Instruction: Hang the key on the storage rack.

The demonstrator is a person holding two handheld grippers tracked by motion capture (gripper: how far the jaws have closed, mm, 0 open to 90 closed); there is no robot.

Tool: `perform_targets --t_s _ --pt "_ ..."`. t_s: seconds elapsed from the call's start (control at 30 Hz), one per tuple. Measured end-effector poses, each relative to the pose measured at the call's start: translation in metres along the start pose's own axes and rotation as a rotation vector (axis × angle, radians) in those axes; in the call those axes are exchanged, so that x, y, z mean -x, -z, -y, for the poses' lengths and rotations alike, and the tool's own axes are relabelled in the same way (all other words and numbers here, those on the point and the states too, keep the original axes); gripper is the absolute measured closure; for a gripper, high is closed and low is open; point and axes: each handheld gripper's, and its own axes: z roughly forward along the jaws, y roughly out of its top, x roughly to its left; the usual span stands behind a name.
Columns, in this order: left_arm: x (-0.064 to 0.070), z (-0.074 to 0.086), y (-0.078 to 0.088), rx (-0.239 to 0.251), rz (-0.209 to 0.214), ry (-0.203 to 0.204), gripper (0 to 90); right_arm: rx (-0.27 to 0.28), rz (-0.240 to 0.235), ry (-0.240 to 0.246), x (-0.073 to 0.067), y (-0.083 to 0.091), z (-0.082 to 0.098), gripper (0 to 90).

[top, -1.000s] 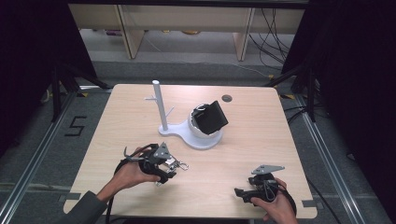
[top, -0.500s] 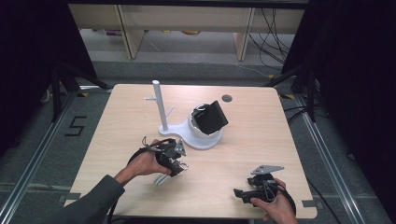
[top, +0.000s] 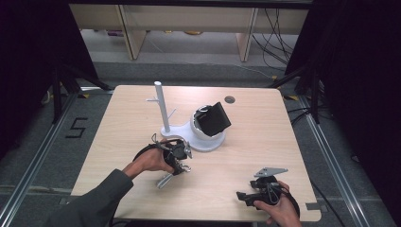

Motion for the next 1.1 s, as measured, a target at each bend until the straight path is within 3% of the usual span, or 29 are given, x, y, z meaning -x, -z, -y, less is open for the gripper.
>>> perform_targets --t_s 0.1,0.13,0.2,0.23,0.3,0.4,0.47,0.67,0.7,0.73,0.97,1.1 --pt "0.000 -0.003 0.000 -0.033 0.013 -0.018 52.4 0.007 -0.004 -0.001 0.000 0.000 0.000 24.2" --pt "0.000 -0.004 0.000 -0.037 0.018 -0.017 55.2 0.030 -0.008 0.044 0.003 -0.001 0.000 24.2" --pt "0.001 -0.006 0.000 -0.066 0.044 0.001 60.1 0.024 -0.007 0.018 0.001 -0.001 0.000 24.2" --pt "0.001 -0.007 0.000 -0.084 0.057 0.004 61.4 0.032 0.000 0.058 0.004 0.000 -0.001 24.3" --pt "0.001 -0.009 0.000 -0.117 0.066 -0.017 61.7 0.033 -0.008 0.061 0.004 -0.001 -0.001 24.4" --pt "0.002 -0.012 -0.001 -0.148 0.083 -0.009 57.6 0.037 -0.008 0.059 0.004 -0.001 -0.001 24.5" --pt "0.003 -0.013 -0.001 -0.166 0.102 0.000 59.9 0.034 -0.009 0.041 0.002 -0.001 0.000 24.5" --pt "0.003 -0.014 -0.001 -0.185 0.127 0.002 71.2 0.041 -0.016 0.035 0.001 -0.002 0.000 24.6" --pt "0.003 -0.014 -0.001 -0.186 0.129 0.009 72.7 0.018 -0.020 0.016 -0.001 -0.001 0.000 24.7" --pt "0.002 -0.014 -0.001 -0.186 0.128 0.016 73.2 0.023 -0.018 0.040 0.001 -0.001 0.000 24.7" --pt "0.006 -0.014 0.000 -0.181 0.107 0.025 75.1 0.024 -0.018 0.028 0.001 -0.001 0.000 24.9" --pt "0.004 -0.011 0.001 -0.156 0.126 0.042 75.3 0.026 -0.019 0.036 0.002 -0.001 0.000 25.0"
